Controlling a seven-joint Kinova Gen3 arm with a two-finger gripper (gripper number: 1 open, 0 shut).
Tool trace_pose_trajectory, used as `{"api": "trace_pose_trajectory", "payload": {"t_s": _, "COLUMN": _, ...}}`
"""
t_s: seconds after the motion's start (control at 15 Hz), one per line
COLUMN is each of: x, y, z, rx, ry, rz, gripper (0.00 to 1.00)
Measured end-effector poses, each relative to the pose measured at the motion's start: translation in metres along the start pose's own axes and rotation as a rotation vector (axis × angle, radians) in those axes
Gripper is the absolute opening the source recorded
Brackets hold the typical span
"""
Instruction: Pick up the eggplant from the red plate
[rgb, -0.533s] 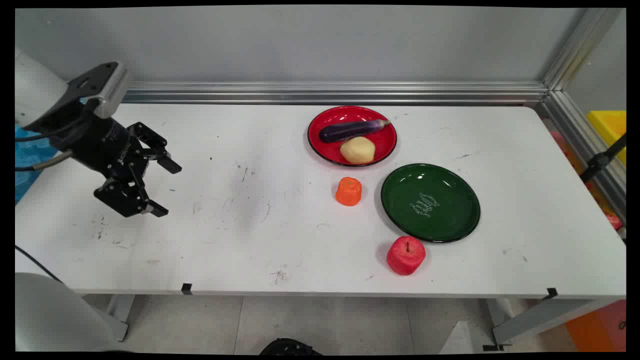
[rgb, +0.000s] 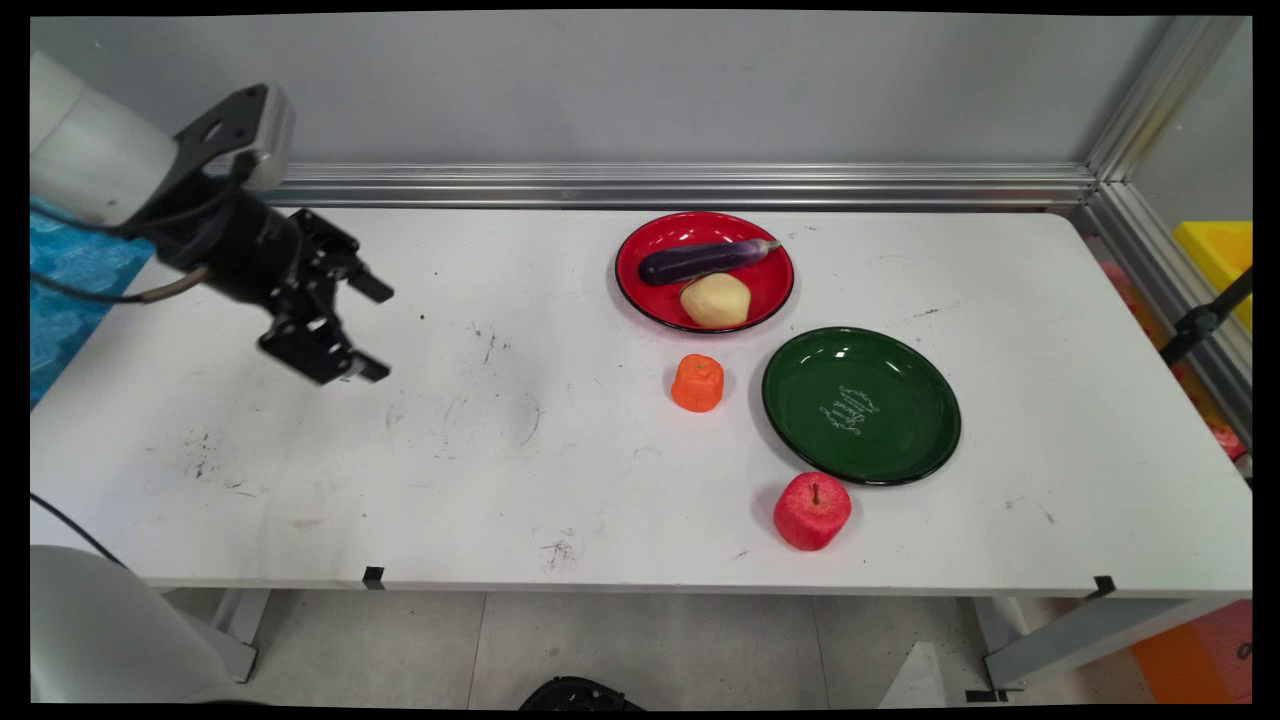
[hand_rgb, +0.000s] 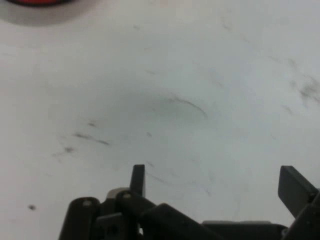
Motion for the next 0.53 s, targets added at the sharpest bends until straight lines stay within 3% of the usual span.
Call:
{"api": "trace_pose_trajectory", "payload": {"t_s": 0.33, "x": 0.037, "y": -0.029, "z": 0.022, "rx": 0.083, "ry": 0.055, "rz": -0.078, "gripper": 1.0}}
{"api": "trace_pose_trajectory", "payload": {"t_s": 0.53, "x": 0.056, "y": -0.046, "z": 0.037, "rx": 0.111, "ry": 0.077, "rz": -0.116, "gripper": 1.0}}
